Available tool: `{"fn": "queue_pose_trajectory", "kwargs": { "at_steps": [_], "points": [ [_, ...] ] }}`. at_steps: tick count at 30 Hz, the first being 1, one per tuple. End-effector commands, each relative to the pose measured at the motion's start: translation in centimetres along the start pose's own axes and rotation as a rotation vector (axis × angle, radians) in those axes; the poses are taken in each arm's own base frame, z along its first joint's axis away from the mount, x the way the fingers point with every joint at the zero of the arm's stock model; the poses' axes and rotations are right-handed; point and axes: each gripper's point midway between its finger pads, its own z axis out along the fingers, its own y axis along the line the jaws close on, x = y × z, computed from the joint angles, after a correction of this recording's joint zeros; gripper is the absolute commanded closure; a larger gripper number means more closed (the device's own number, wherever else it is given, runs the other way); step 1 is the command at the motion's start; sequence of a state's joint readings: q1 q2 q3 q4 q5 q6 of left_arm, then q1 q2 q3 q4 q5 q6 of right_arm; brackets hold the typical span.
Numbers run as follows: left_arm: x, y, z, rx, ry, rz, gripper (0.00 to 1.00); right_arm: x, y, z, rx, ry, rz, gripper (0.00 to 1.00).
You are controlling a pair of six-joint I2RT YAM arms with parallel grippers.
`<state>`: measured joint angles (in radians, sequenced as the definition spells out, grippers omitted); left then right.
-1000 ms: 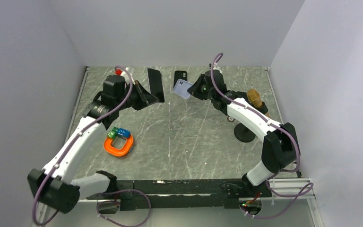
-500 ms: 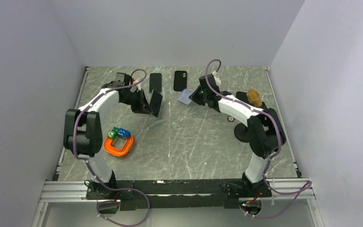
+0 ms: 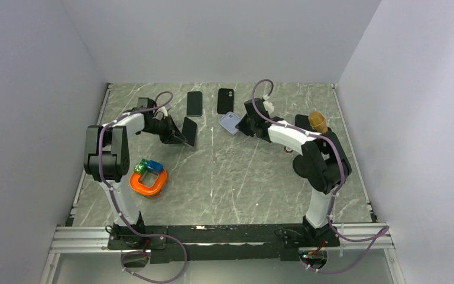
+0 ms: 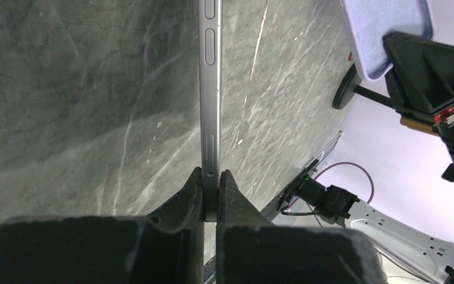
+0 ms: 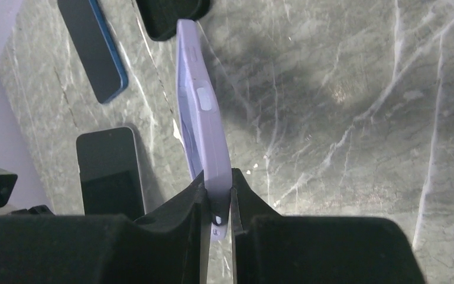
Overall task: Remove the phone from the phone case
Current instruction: Place the phone at the center of the board.
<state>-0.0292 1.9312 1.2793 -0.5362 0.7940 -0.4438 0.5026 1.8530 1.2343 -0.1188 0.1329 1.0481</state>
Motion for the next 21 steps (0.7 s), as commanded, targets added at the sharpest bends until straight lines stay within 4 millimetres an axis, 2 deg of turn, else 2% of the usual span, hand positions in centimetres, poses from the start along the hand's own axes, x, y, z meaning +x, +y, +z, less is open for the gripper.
{"fn": "queue_pose_trajectory", "kwargs": {
  "at_steps": [1,5,7,9,12,15,17,19,21],
  "points": [
    [-0.3,-1.2,0.4,0.086,-0.018,-0.04,1.0,2.3,-0.7,-0.1,0.002,0.048,-0.012,0.82],
    [-0.1,-0.3,1.0,0.081,-0.028,-0.092,1.0,3.5,-0.9,-1.1,-0.005,0.078,-0.065,0.71],
    [0.0,0.3,1.2,0.06,-0.025,-0.11,0.98,4.1,-0.9,-1.7,-0.023,0.098,-0.09,0.59],
    [-0.1,0.5,1.2,0.044,-0.021,-0.114,0.95,4.5,-0.1,-2.6,-0.066,0.121,-0.145,0.47],
    [-0.4,0.8,1.0,0.013,-0.029,-0.105,0.83,4.8,0.0,-3.4,-0.055,0.161,-0.248,0.26],
    [-0.5,0.8,0.6,-0.014,-0.039,-0.102,0.67,4.5,-1.3,-4.9,0.01,0.182,-0.361,0.02],
    [-0.4,0.9,0.2,-0.039,-0.054,-0.096,0.58,4.2,-2.7,-6.2,0.045,0.178,-0.426,0.0],
    [-0.1,1.0,-0.3,-0.066,-0.066,-0.09,0.42,3.5,-3.6,-7.6,0.071,0.148,-0.514,0.0],
    [0.2,1.1,-0.9,-0.085,-0.077,-0.076,0.35,2.4,-4.6,-8.8,0.107,0.125,-0.632,0.0]
  ]
}}
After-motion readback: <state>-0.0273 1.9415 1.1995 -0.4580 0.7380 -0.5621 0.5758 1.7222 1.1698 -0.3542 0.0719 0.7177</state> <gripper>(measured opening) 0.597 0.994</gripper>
